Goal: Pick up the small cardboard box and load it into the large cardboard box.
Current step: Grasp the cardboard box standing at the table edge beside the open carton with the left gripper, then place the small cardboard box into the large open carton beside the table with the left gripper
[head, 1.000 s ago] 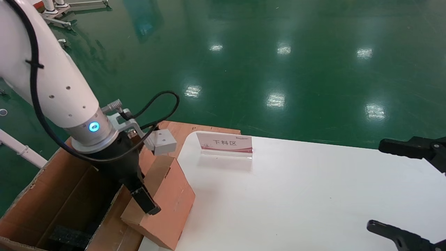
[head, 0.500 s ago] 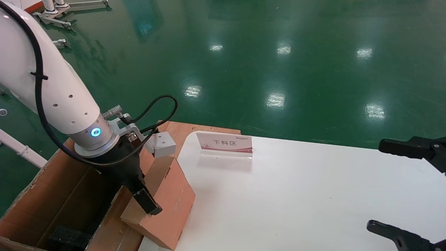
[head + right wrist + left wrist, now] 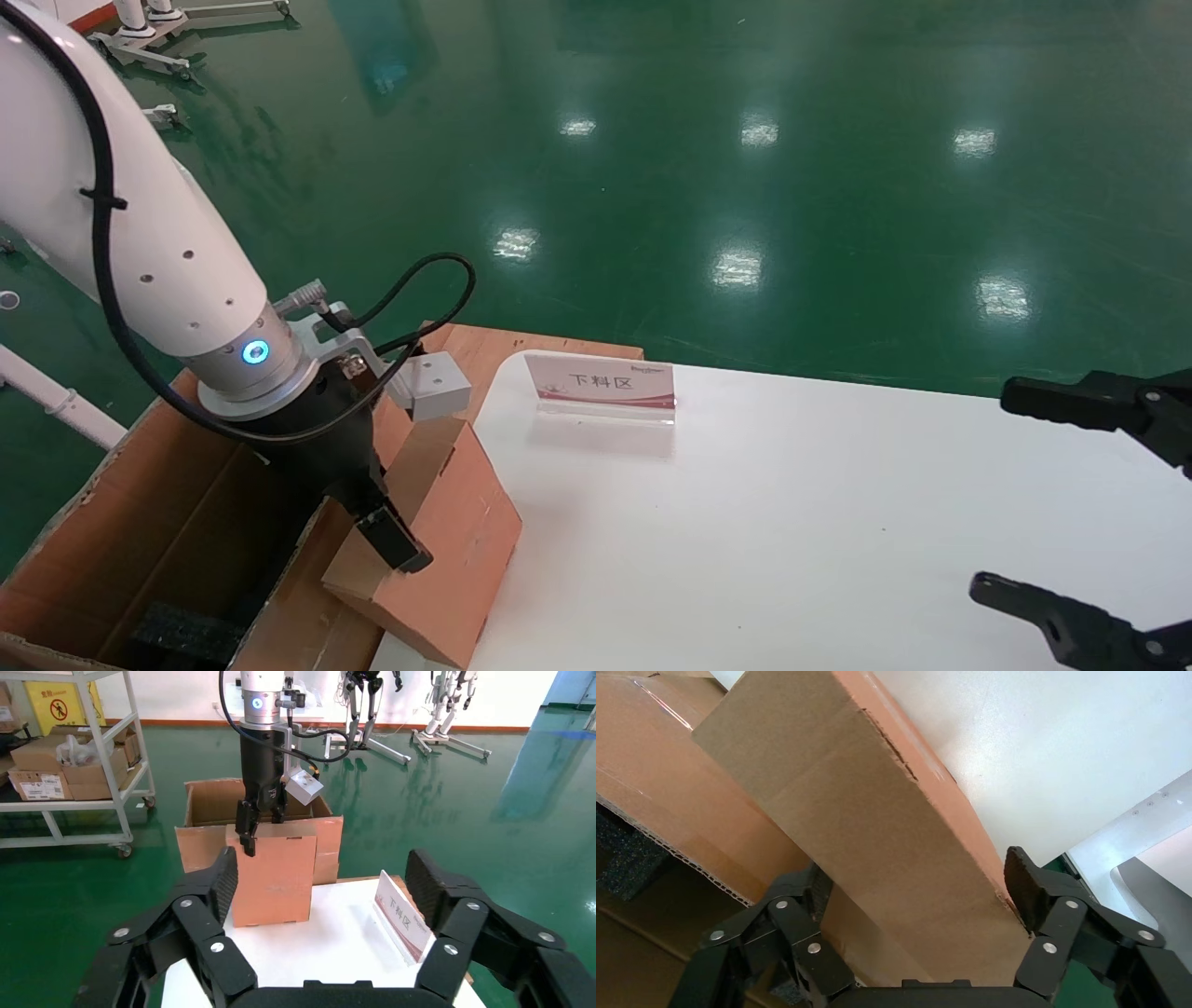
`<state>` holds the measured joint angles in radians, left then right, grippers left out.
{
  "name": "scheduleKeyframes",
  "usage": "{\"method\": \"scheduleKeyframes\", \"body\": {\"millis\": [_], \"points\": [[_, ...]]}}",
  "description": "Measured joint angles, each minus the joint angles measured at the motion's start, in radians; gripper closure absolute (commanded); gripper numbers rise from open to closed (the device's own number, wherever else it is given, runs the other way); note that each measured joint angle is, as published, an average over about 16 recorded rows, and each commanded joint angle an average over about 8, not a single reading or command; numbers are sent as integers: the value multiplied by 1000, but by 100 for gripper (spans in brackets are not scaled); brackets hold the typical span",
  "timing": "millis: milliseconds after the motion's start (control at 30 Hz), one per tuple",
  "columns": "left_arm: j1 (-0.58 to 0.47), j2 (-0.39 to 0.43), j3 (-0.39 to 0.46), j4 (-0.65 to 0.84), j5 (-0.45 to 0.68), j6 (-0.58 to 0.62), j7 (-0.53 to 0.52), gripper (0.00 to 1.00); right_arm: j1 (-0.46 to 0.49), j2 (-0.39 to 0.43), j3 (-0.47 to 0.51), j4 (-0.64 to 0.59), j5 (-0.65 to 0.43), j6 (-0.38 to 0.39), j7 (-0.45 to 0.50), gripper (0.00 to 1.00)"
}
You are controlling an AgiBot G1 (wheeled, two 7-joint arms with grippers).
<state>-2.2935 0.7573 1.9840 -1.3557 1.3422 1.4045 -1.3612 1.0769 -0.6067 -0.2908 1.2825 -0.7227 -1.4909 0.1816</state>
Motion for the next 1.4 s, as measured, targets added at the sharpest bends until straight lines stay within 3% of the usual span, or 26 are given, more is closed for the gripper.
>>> {"method": "scheduleKeyframes", "body": {"millis": [867,1100,1333,1367,1400], "points": [[-18,-11,-14,15,-22,5,4,100,0,0,0,0,0,0,0,100],[-91,-48,-56,46,-65,22,15,100,0,0,0,-1,0,0,0,100],[-234,-80,-110,110,-84,79,27,100,1,0,-1,-1,0,0,-1,100],[-258,-80,-115,123,-81,89,29,100,1,0,-1,-1,0,0,-1,97],[-282,-80,-119,137,-77,100,31,100,1,0,-1,-1,0,0,-1,84]]}}
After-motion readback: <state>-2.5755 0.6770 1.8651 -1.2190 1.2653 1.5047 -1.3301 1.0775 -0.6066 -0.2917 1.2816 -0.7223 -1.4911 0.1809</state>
